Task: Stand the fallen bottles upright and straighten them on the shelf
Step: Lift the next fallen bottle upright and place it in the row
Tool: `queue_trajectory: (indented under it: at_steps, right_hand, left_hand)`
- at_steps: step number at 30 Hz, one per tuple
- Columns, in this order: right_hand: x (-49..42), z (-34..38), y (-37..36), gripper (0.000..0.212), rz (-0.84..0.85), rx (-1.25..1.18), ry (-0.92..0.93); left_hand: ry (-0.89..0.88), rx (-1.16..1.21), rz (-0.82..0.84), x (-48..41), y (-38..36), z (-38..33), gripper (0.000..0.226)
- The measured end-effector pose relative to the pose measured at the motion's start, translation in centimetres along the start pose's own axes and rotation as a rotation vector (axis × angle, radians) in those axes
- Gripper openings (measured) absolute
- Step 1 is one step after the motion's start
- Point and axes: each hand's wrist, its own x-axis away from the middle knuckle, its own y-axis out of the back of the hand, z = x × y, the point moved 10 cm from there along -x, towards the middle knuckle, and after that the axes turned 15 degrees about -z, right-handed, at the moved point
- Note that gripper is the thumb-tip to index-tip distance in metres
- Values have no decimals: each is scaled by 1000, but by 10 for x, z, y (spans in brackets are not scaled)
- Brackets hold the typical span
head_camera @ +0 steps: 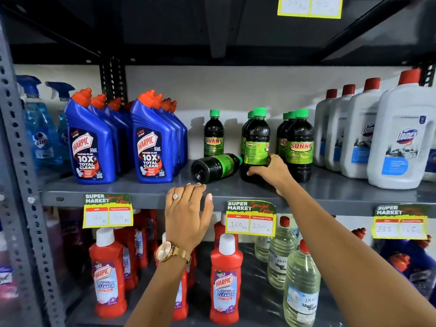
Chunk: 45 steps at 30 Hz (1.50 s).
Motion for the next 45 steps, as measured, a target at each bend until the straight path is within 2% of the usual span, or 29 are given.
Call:
queue_trajectory:
  at_steps: [5,6,10,12,18,20,22,24,28,35,37,39,41,42,44,45]
  right_hand:
    - [0,3,5,109,-62,164,29]
    - [1,3,4,109,-55,165,25]
    - [0,0,4,73,-28,88,13]
    - [1,2,6,76,-35,116,39]
    - [6,14,9,106,-113,277,119]
    - [5,9,8,97,-85,227,70]
    - [4,4,6,76,-50,159,31]
    - [4,4,6,70,-43,161,34]
    - [6,9,7,78,-79,252,71]
    - [7,9,7,78,-79,309,78]
    - [9,12,7,86,-73,331,86]
    - [13,17,10,104,-75,341,110]
    - [19,32,21,111,-168,332,213]
    - [25,45,30,103,-254,311,300]
    - [45,75,46,69,-430,205,522]
    - [57,89,46,51,-447,158,611]
  left_hand:
    - [-2,1,17,0,-1,1,39]
    - [-2,1,21,0,-1,0,39]
    - [-11,4,30,0,-1,-1,39]
    - [-7,9,29,0,-1,0,39]
    - [-3,21,37,-1,1,0,39]
    - [-1,25,50,0,0,0,40]
    - [-1,27,59,1,-1,0,40]
    - [-1,29,57,1,-1,0,40]
    - [-5,37,34,0,1,0,39]
    - [-20,36,70,-1,0,-1,40]
    - [-22,37,93,-1,1,-1,40]
    - [-28,33,130,-2,2,-2,42]
    - [-65,22,160,-3,4,-3,43]
    - [-102,20,170,-5,6,-3,44]
    - [-191,38,186,-11,10,-4,44]
    - [-228,57,194,-15,12,-2,44]
